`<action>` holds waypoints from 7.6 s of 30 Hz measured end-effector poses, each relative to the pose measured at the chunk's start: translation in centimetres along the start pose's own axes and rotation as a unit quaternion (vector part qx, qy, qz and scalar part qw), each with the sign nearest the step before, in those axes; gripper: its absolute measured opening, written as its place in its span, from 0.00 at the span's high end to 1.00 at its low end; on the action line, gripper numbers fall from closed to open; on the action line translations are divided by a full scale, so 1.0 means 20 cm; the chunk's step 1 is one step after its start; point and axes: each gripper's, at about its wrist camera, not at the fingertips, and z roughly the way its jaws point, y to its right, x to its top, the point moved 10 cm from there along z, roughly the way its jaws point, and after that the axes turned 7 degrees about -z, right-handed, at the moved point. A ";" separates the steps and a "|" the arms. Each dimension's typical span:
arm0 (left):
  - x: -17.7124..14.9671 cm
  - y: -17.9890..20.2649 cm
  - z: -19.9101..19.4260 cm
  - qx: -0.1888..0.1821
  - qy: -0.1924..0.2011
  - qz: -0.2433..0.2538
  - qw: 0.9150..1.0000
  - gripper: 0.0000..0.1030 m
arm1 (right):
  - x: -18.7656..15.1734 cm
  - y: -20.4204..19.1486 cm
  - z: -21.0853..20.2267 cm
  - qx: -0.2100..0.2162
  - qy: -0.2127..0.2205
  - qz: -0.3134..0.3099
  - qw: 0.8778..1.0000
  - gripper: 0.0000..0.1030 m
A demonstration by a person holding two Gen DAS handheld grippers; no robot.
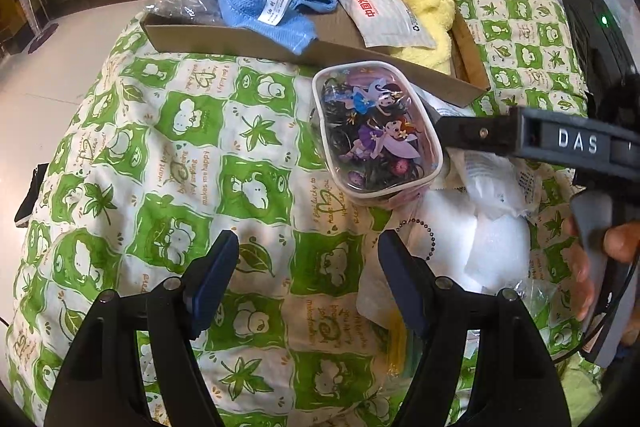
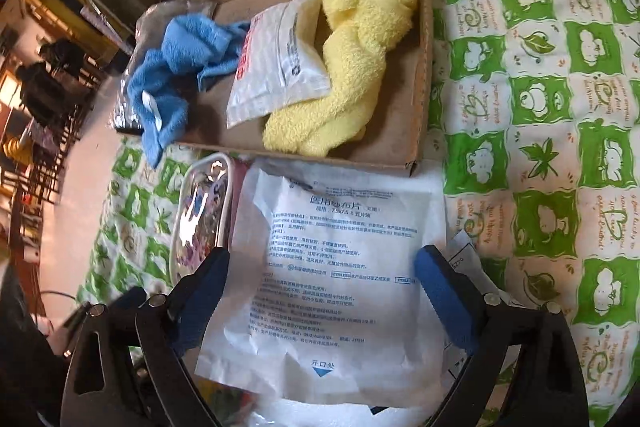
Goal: Organize soft objects
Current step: 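Reach left gripper to clear figurine container while right gripper reaches white sheet packet, then grasp the clear figurine container with left gripper while right gripper grasps white sheet packet, then lift the container with left gripper while right gripper lifts the packet toward the box, then lower the container into the box with left gripper while right gripper lowers the packet in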
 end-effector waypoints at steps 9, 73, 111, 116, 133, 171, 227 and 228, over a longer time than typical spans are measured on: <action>0.13 0.06 -0.02 -0.015 0.011 -0.007 1.000 0.30 | -0.07 0.15 -0.01 -0.001 -0.017 0.017 1.000 0.20; 0.09 0.15 0.12 -0.026 0.001 -0.022 0.999 0.30 | -0.17 0.07 -0.27 0.055 0.040 0.031 0.997 0.46; 0.08 0.11 -0.09 -0.045 0.028 -0.043 0.998 0.30 | -0.29 0.04 -0.44 0.049 0.066 0.027 0.996 0.46; 0.12 0.11 -0.09 -0.046 0.030 -0.042 0.998 0.30 | -0.28 0.06 -0.46 0.048 0.071 0.032 0.996 0.46; 0.38 0.16 -0.05 -0.073 0.026 -0.041 0.996 0.30 | -0.26 0.08 -0.45 0.053 0.069 0.035 0.996 0.46; 0.77 0.18 0.22 -0.056 -0.088 -0.076 0.992 0.30 | -0.15 0.08 -0.39 0.076 0.075 0.040 0.993 0.46; 0.74 0.06 0.25 -0.050 0.066 0.016 0.996 0.28 | 1.02 -0.17 0.15 -0.047 0.085 -0.118 0.988 0.11; 0.73 0.06 0.23 -0.058 0.069 0.012 0.996 0.25 | 1.02 -0.17 0.12 -0.042 0.094 -0.114 0.988 0.08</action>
